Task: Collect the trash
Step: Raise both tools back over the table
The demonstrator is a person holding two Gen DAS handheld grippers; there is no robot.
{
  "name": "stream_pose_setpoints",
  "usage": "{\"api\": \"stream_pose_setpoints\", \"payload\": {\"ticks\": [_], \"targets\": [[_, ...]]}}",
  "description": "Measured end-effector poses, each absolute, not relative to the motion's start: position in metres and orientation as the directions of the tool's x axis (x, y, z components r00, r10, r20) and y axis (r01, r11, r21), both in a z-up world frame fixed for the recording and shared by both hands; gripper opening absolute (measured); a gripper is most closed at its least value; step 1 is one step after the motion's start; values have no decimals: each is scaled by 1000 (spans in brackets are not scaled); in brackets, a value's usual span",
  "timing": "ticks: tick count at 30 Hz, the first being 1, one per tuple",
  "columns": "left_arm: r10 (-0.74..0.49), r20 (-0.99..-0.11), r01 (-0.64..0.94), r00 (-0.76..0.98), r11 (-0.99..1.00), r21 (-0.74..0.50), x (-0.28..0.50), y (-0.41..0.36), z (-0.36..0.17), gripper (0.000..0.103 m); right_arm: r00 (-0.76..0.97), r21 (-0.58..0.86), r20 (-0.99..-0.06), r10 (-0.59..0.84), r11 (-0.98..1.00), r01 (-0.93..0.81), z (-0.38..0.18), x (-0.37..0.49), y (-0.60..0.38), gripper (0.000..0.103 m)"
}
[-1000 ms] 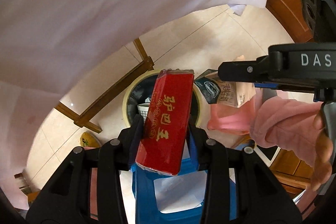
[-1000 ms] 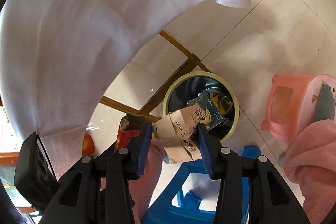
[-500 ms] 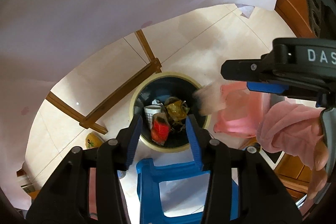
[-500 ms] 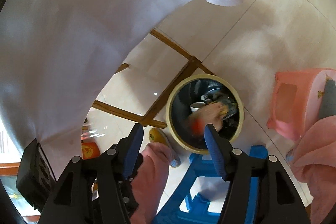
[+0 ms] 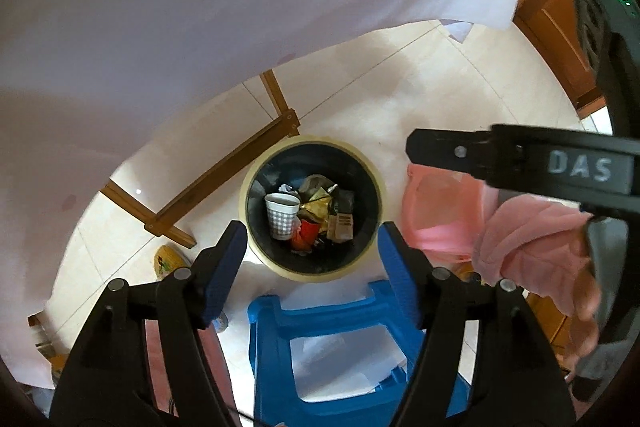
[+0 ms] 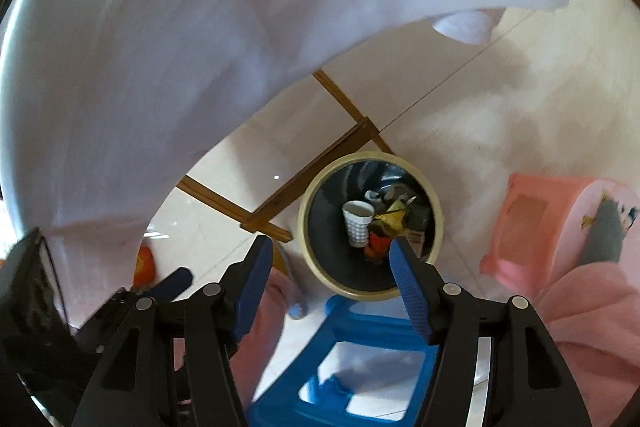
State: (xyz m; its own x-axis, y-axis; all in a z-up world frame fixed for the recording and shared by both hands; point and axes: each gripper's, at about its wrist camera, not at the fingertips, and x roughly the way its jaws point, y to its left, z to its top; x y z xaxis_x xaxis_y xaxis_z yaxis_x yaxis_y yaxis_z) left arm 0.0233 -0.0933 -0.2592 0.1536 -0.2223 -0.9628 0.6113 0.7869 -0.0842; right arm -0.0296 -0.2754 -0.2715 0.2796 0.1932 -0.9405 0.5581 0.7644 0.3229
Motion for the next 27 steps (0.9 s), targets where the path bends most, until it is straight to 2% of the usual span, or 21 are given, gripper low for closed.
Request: {"api": "stream_pose_setpoints", "payload": {"ticks": [7,15,20,27], "targets": [[-222,-958,630,180,774,-61,9,-84,-232,65,292,300,-942,163,800,520,-257,-35,-265,62],[-272,-931,651,244,757,-51,0,-54,-167,65,311,269,-940,138,863,428,-232,-36,-239,62],[-261,-919,651,296,759,-6,-1,-41,-139,65,375,262,-919,121,898,354,-194,-35,-214,62],[-271,-894,580,358,814,-14,21,-10,-95,65,481,257,-870,106,931,260,-127,-30,-188,62]]}}
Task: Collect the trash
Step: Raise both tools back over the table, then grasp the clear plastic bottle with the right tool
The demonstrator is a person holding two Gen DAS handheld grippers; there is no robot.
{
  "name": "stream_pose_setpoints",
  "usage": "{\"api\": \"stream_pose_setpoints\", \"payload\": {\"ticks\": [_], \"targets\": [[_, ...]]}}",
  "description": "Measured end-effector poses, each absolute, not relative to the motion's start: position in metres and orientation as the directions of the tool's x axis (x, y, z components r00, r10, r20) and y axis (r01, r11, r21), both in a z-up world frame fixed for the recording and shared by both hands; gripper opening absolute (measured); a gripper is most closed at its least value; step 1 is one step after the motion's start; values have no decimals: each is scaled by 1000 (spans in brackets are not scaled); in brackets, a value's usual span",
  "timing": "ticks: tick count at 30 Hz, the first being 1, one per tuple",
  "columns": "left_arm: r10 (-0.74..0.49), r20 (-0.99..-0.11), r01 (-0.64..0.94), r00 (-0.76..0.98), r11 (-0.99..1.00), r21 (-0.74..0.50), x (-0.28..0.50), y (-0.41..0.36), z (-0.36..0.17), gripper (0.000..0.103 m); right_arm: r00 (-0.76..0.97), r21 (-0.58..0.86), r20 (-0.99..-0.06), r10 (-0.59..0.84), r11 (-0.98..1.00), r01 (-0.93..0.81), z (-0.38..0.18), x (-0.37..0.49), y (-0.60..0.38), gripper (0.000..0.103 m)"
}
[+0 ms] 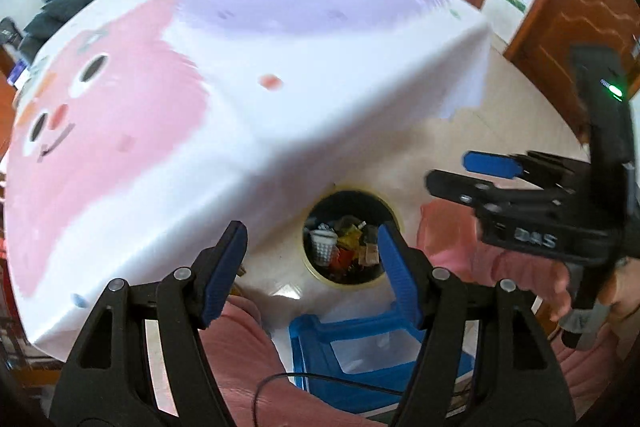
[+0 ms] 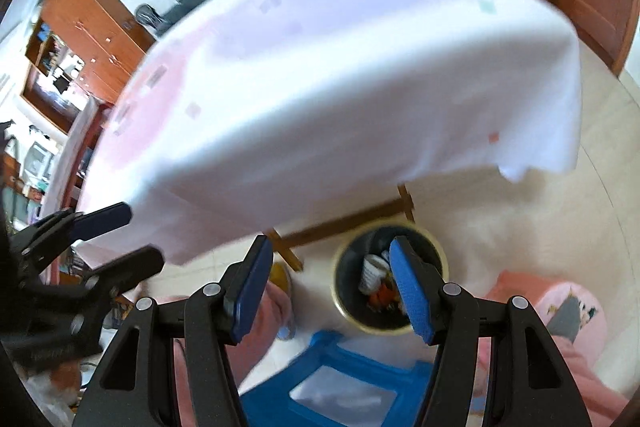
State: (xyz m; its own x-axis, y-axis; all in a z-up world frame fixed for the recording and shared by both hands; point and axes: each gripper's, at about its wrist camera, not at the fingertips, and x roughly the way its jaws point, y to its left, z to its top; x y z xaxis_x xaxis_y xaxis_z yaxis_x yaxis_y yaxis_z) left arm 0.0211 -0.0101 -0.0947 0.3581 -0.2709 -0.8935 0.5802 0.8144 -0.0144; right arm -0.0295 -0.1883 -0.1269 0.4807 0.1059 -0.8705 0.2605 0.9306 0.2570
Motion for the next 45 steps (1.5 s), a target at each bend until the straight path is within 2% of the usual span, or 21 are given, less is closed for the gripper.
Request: {"api": "stream_pose_setpoints", "payload": {"ticks": [7,12,19,24,29,38,43,44,45], "targets": [[-275,-869,500,412,865,-37,68,23,-48,65,547,288,-827,129,933,217,-68,-2,-182,62],[-281,-855,473,436,880,-47,116,38,-17,65,554,294,-818,152,940,175,-25,52,-187,62],[-277,-836,436,473,899,-52,208,45,26,65,582,270,-800,147,954,131,39,167,-205,62],[-269,-828,414,492,909,-49,270,43,45,65,567,254,-813,136,958,134,59,250,-220,62],[-253,-829,422,499,906,-23,326,29,50,65,502,276,-852,148,942,190,42,343,-237,61],[-254,-861,426,441,903,-48,405,8,19,65,386,305,-904,185,911,278,-49,435,-263,55],[-238,-873,423,426,905,-40,439,-2,-1,65,332,340,-910,249,906,253,-84,452,-262,41],[-236,-874,422,425,906,-39,441,-3,-4,65,324,340,-911,254,908,244,-87,452,-260,32],[-237,-875,424,422,905,-41,447,-6,-7,65,320,340,-912,257,910,237,-91,451,-258,32]]}}
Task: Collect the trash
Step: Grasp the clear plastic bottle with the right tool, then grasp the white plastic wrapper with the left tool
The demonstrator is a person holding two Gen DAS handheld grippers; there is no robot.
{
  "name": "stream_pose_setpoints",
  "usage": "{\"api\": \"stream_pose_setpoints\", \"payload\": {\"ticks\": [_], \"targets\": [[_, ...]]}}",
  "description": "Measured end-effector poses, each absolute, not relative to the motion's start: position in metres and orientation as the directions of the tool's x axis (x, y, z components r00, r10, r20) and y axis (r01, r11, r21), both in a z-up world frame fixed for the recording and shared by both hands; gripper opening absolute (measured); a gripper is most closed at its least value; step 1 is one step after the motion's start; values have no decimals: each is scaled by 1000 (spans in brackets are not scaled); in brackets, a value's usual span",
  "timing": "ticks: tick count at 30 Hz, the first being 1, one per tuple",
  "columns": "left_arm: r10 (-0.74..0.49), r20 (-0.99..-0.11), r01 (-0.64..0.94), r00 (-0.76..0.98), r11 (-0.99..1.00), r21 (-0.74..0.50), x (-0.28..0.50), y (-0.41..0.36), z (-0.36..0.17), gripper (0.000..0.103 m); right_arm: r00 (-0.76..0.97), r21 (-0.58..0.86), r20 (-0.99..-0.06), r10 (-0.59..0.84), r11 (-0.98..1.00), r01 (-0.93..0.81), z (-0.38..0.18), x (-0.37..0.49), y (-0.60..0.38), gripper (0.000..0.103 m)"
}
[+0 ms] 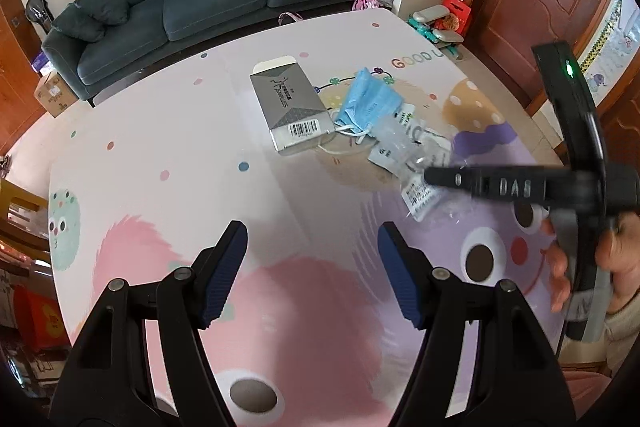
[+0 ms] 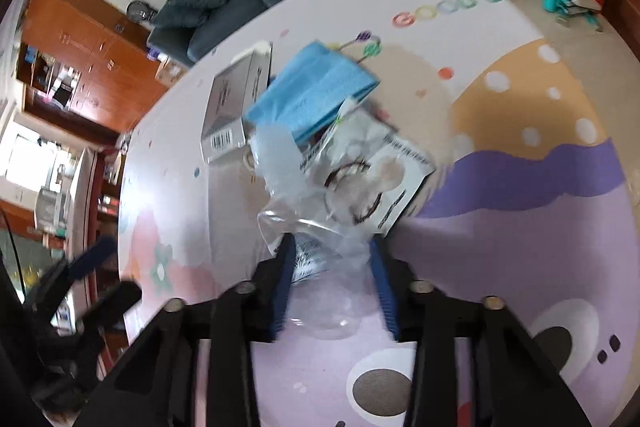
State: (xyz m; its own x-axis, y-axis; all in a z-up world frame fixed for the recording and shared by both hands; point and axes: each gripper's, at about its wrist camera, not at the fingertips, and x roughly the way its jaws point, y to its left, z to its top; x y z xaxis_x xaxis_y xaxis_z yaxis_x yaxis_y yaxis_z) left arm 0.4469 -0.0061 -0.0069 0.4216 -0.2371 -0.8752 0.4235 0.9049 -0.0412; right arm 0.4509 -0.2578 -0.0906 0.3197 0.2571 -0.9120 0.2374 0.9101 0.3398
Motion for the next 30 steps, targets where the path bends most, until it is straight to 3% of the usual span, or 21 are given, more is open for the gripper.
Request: {"api": "stream_pose_setpoints", "payload": {"ticks": [9,20,30], "targets": [[-272,-874,462,402,885,-63,465,-35,-11,65,383,396,-875,295,892,217,-79,425,-270,21],[-317,-877,562,362,825,-66,475,-104,-19,65,458,325,-877,143,880,346,-46,409,-333,21],[-259,-936,616,237,785,-62,502,-167,-70,65,469,355,-871,147,848,393,-53,396,-368,21]]}}
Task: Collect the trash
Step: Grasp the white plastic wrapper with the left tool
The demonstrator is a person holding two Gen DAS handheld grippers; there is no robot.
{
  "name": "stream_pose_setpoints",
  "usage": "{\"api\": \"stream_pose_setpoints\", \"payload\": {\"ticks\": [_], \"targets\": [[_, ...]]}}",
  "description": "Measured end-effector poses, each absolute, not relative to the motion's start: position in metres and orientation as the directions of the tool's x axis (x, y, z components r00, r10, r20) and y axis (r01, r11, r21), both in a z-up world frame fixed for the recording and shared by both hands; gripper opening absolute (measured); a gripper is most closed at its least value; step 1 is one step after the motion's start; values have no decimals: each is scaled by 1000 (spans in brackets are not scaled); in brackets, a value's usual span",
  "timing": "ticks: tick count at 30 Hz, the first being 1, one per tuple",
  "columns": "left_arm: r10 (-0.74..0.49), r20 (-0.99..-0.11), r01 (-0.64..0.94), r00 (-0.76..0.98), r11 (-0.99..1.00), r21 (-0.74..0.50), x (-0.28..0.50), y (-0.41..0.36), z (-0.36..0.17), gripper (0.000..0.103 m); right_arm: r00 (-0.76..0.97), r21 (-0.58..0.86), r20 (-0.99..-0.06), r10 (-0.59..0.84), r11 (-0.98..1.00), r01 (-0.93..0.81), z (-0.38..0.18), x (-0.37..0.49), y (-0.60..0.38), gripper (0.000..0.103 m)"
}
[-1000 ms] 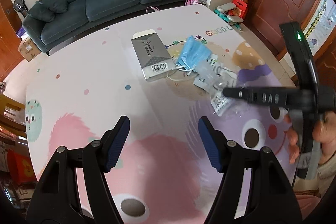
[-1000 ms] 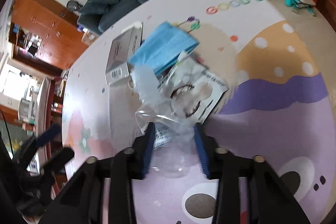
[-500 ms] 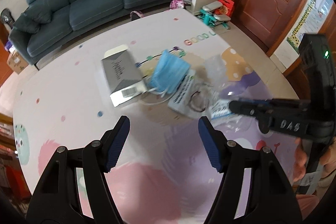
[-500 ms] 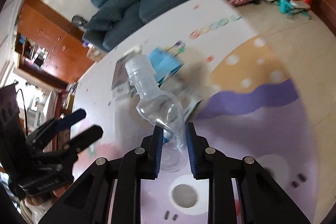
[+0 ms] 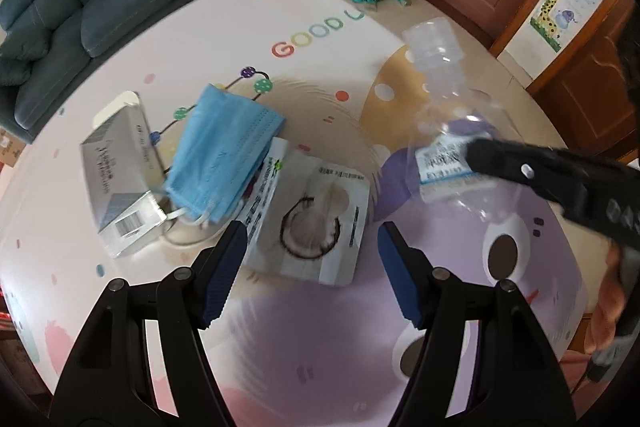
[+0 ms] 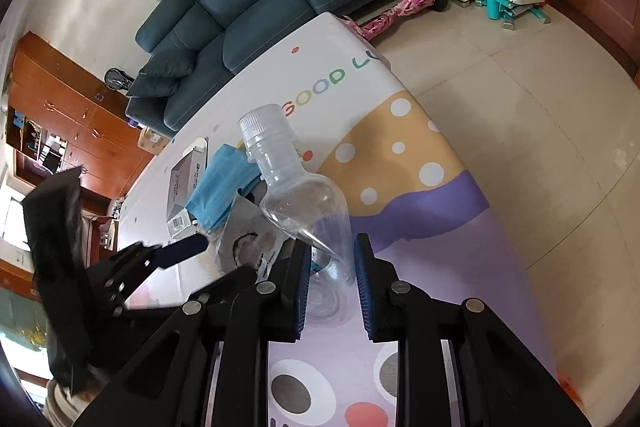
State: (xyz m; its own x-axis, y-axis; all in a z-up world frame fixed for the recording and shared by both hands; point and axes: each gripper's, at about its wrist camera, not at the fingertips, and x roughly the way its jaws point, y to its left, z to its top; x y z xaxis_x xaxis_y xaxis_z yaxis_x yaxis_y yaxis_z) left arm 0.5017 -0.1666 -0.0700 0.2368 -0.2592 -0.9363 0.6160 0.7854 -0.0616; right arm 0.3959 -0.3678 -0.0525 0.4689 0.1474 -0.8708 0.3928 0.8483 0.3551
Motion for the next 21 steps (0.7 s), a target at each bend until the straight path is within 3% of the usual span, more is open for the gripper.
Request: {"api": "stream_pose_setpoints", "payload": {"ticks": [13,21], "targets": [[-226,-952,600,205,798,-60,520,-187,-96,65,468,375,-868,166,836,400,-65,397,-373,21],[-155,-956,652,247,756,47,512,-208,-106,80,463,377,-870,170,835,401,-70,394,-374,21]]}}
